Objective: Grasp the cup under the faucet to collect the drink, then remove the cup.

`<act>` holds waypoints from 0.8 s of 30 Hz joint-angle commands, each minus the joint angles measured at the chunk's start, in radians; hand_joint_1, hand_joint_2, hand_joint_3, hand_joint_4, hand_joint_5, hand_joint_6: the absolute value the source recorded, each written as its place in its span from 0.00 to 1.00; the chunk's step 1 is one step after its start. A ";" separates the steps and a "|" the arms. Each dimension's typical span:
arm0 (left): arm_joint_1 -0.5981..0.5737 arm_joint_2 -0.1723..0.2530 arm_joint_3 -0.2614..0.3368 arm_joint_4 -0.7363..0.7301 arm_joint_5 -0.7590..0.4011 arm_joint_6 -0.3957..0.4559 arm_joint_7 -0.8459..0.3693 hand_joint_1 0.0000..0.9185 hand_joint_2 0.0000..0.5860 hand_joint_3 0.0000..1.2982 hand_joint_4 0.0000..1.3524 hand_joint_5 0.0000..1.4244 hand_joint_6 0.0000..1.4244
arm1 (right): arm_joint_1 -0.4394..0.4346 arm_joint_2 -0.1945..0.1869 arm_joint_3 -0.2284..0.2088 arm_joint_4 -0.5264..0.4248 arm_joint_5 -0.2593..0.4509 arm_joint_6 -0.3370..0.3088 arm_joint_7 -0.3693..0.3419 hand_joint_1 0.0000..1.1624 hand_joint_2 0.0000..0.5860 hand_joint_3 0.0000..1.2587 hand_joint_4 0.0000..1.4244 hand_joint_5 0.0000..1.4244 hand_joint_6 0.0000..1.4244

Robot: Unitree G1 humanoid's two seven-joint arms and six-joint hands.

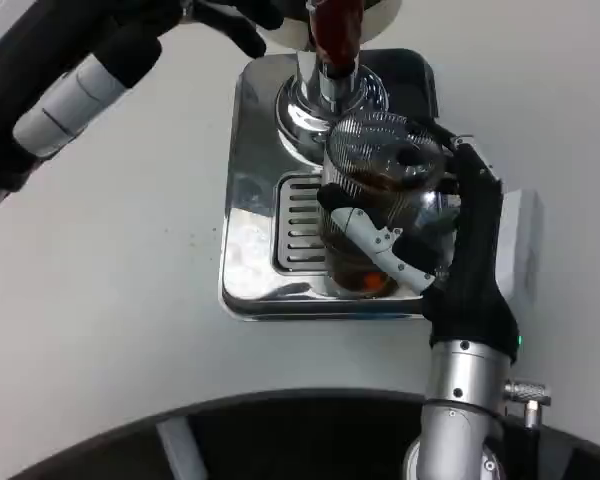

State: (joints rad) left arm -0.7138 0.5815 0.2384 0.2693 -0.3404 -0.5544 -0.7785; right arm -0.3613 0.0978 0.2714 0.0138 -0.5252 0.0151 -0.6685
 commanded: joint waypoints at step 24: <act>0.341 0.046 0.105 -0.189 -0.005 0.027 0.070 0.00 0.24 0.27 0.30 0.32 0.27 | 0.267 -0.032 0.016 -0.356 -0.106 -0.006 0.161 0.75 0.29 0.68 0.72 0.88 0.91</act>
State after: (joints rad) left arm -0.4266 0.6223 0.3260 0.1139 -0.3414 -0.5410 -0.7276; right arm -0.1137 0.0522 0.2791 -0.2942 -0.6115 0.0300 -0.5098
